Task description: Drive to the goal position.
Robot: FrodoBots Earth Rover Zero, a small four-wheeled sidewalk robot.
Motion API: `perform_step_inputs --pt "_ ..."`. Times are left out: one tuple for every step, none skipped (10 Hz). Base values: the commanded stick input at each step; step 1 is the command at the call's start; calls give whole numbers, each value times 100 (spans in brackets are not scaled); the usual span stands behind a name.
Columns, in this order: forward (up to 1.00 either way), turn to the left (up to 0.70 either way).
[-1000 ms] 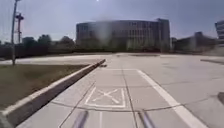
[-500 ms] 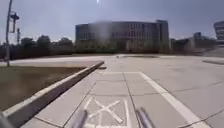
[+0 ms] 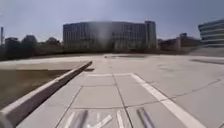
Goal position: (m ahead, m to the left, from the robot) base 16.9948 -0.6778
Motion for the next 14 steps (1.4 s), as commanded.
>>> perform_step_inputs --pt "70 0" --pt "70 0" --pt "70 0" --pt "70 0" --pt "70 0" --pt "70 0" --pt "70 0" --pt "70 0" --pt "70 0" --pt "70 0" --pt "70 0" --pt "70 0" --pt "70 1" --pt "70 2"
